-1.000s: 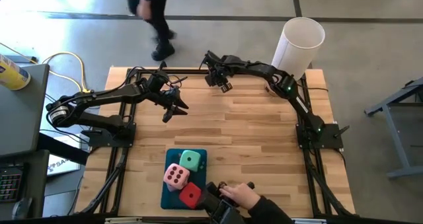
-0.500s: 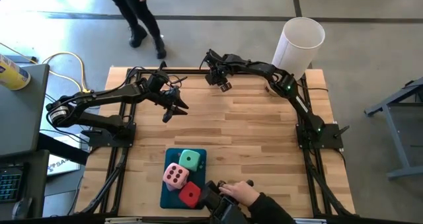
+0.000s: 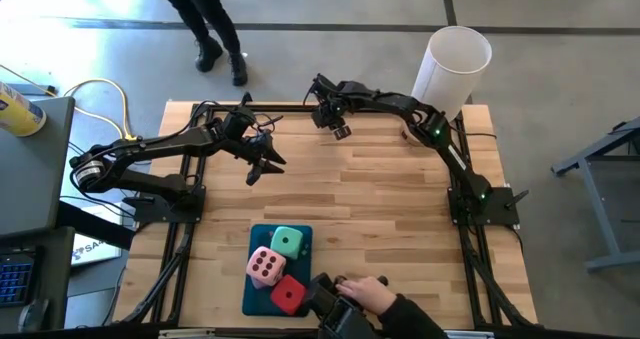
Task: Pick & Place Dice
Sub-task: Put the small light blue die into the blue bin
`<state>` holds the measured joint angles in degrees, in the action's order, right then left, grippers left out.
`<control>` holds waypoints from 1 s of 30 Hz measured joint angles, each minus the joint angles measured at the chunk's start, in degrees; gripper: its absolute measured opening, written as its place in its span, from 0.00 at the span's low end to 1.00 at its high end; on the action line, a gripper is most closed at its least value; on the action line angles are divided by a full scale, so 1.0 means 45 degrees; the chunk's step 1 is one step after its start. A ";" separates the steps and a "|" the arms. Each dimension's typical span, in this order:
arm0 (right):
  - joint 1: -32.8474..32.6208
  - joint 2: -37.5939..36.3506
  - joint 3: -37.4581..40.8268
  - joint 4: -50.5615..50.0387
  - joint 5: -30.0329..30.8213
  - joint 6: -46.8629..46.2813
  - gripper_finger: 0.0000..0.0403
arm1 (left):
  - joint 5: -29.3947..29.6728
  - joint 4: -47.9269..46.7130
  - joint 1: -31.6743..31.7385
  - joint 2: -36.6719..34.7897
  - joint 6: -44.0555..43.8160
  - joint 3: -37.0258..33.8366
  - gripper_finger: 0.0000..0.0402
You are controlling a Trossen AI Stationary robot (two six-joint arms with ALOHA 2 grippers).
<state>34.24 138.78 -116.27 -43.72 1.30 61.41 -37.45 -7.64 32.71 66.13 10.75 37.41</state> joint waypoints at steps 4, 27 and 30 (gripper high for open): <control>0.0000 -0.0006 -0.0010 -0.0239 0.0033 -0.0160 0.28 | 0.0000 0.0000 0.0000 0.0000 -0.0012 0.0000 0.37; -0.0491 -0.0235 -0.0006 -0.1725 0.0584 -0.1248 0.10 | -0.0005 -0.0019 0.0000 0.0000 -0.0056 0.0000 0.37; -0.0491 -0.0267 0.0015 -0.1781 0.0603 -0.1574 0.10 | -0.0004 -0.0016 0.0000 0.0000 -0.0056 0.0000 0.37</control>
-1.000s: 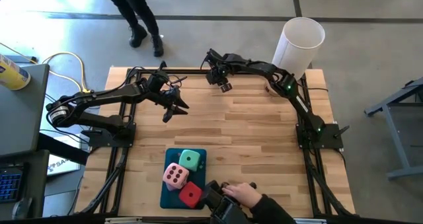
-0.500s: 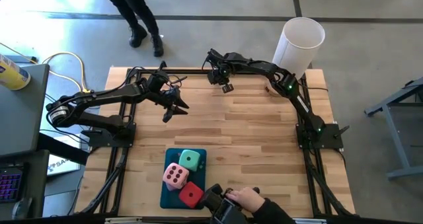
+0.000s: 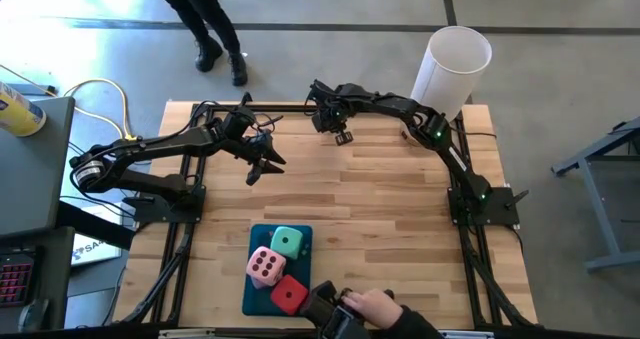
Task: Pick & Place Dice
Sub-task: Put the small light blue die into the blue bin
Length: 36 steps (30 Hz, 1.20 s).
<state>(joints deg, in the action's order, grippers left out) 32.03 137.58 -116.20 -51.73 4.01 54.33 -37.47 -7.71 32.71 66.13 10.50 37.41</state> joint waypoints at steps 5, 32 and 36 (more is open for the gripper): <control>-0.0039 -0.0005 0.0000 -0.0154 0.0039 -0.0105 0.10 | -0.0001 -0.0002 0.0000 0.0000 0.0005 0.0000 0.37; -0.0374 -0.0231 0.0000 -0.2234 -0.1302 -0.2444 0.10 | -0.0074 -0.0209 0.0000 0.0000 -0.0190 0.0000 0.37; -0.0523 -0.0728 0.0049 -0.2233 -0.1620 -0.2567 0.10 | -0.0074 -0.0224 0.0000 0.0000 -0.0212 0.0000 0.37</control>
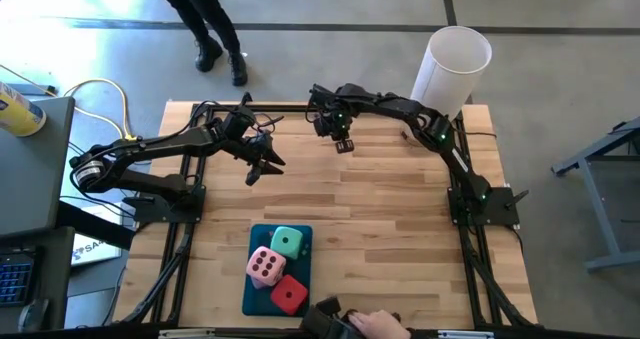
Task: Pick & Place Dice
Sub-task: Put the small light blue die into the blue bin
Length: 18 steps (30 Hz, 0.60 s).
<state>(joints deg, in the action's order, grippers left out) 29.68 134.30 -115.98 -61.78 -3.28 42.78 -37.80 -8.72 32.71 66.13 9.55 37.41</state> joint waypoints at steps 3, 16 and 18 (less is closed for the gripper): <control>-0.0197 -0.0504 -0.0044 0.0027 -0.0049 -0.0137 0.10 | 0.0000 -0.0003 0.0000 0.0000 -0.0031 0.0000 0.37; -0.0576 -0.1827 -0.0044 -0.1815 -0.0072 -0.2181 0.10 | -0.0025 -0.0013 0.0000 0.0000 -0.0213 0.0000 0.37; -0.0440 -0.1836 -0.0044 -0.2013 -0.0261 -0.2665 0.10 | -0.0188 -0.0018 0.0000 0.0000 -0.0215 0.0000 0.37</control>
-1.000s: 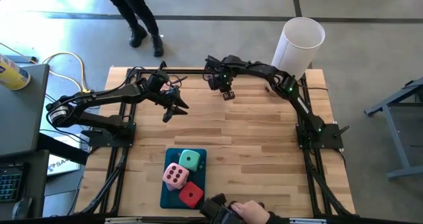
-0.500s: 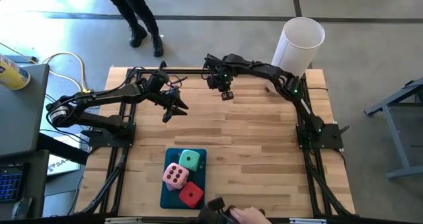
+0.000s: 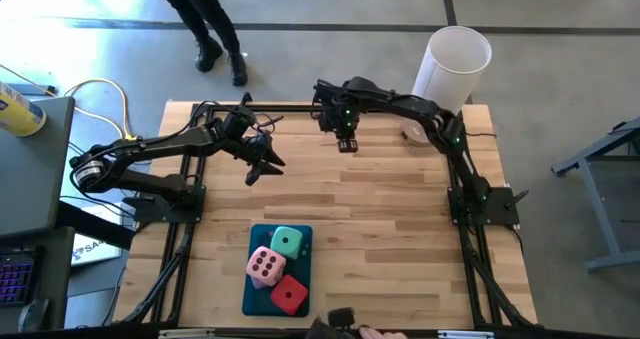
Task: Pick & Place Dice
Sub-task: Put the small light blue die into the blue bin
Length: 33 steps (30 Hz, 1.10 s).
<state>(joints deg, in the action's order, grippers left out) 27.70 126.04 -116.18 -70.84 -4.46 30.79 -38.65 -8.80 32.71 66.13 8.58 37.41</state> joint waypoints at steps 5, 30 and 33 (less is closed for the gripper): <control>0.0377 0.0000 0.0000 -0.0103 -0.0432 -0.0882 0.14 | -0.0152 -0.0005 -0.0005 0.0000 -0.0002 0.0000 0.37; 0.0599 -0.0019 0.3361 0.4511 0.0265 -0.0587 0.51 | -0.0108 -0.0005 -0.0005 0.0000 0.0098 0.0000 0.37; 0.0599 -0.0019 0.3361 0.4712 0.0293 -0.0545 0.50 | -0.0108 -0.0005 -0.0005 0.0000 0.0097 0.0000 0.37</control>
<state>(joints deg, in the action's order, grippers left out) 30.39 125.95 -101.06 -49.64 -3.14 28.33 -39.13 -8.82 32.69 66.13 9.02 37.41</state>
